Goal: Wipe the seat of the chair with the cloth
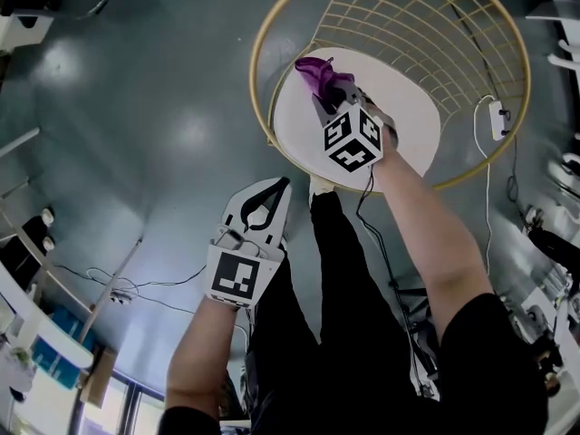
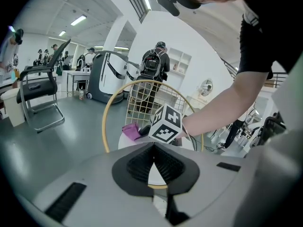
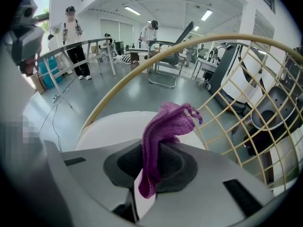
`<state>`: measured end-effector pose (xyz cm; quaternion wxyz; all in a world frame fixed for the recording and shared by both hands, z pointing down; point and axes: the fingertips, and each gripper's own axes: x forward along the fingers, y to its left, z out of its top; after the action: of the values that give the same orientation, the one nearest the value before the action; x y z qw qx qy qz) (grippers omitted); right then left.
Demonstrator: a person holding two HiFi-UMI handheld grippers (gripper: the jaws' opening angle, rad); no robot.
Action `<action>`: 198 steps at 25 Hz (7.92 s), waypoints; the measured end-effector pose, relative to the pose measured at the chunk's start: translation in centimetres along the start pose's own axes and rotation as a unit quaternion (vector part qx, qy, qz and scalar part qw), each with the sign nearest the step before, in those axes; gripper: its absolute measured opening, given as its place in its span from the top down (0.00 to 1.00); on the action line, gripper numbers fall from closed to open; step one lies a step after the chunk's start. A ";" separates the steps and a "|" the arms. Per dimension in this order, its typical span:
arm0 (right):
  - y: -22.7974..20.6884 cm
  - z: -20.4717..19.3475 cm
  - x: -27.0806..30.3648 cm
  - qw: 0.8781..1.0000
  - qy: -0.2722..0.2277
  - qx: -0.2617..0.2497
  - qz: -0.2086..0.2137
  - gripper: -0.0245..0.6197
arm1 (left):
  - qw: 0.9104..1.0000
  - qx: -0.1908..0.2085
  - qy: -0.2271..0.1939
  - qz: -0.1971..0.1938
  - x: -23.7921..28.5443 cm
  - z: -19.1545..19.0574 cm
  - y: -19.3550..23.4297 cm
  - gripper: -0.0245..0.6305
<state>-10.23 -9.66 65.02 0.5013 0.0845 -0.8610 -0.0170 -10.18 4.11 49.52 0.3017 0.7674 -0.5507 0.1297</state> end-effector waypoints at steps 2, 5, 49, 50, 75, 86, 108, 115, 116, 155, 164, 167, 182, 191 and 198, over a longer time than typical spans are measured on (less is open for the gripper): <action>1.5 -0.3 -0.4 1.000 0.000 -0.008 0.008 0.87 | 1.000 0.002 -0.001 0.000 -0.4 -0.1 -0.3 0.95; 3.8 -0.9 -0.8 1.000 0.000 -0.018 0.020 0.87 | 1.000 0.008 -0.002 -0.002 -0.8 -0.5 -0.7 0.95; 13.6 -2.6 -7.3 0.964 -0.070 0.203 0.157 0.87 | 0.999 0.021 0.016 -0.027 -3.2 -1.9 -3.3 0.95; 12.8 -2.7 -7.6 0.961 -0.075 0.216 0.155 0.87 | 0.999 0.021 0.014 -0.029 -2.8 -1.6 -3.4 0.95; -12.0 -8.9 -2.2 0.997 -0.011 0.066 -0.039 0.87 | 0.999 0.002 0.037 -0.039 10.4 1.9 -2.4 0.95; -10.1 -9.6 0.6 0.996 0.037 -0.064 -0.058 0.87 | 0.998 -0.005 0.051 -0.039 10.9 0.3 -0.8 0.95; 0.3 -9.5 -3.4 0.999 0.031 -0.025 0.018 0.87 | 0.998 0.016 0.040 -0.045 5.9 0.8 -3.0 0.95; 4.9 -10.7 -4.5 0.999 0.043 -0.009 0.031 0.87 | 0.996 0.043 0.046 -0.066 4.0 -1.1 -3.8 0.95; 5.5 -10.9 -4.6 0.999 0.044 -0.007 0.031 0.87 | 0.996 0.038 0.041 -0.065 3.8 -0.9 -3.9 0.95; 14.8 -13.0 -9.1 0.965 0.002 0.231 0.127 0.87 | 0.993 0.059 0.038 -0.091 0.2 -3.1 -8.0 0.95; 11.8 -11.9 -11.3 0.955 -0.041 0.258 0.142 0.87 | 0.993 0.062 0.040 -0.091 1.0 -1.9 -9.4 0.95; 8.4 -11.8 -12.2 0.955 -0.055 0.266 0.118 0.87 | 0.993 0.063 0.038 -0.092 1.9 -1.0 -9.7 0.95; -10.0 -16.2 -11.9 0.987 0.009 0.153 -0.053 0.87 | 0.992 0.048 0.051 -0.104 8.8 1.3 -11.0 0.95; -15.7 -15.3 -9.1 0.985 0.087 -0.075 -0.127 0.87 | 0.993 0.027 0.048 -0.101 12.7 3.9 -9.0 0.95; -14.6 -16.7 -7.0 0.981 0.115 -0.113 -0.105 0.87 | 0.994 0.022 0.047 -0.093 14.5 4.4 -7.7 0.95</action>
<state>9.55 -22.02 65.63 0.5984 0.1184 -0.7766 -0.1571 1.57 -8.01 51.34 0.3211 0.8149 -0.4590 0.1487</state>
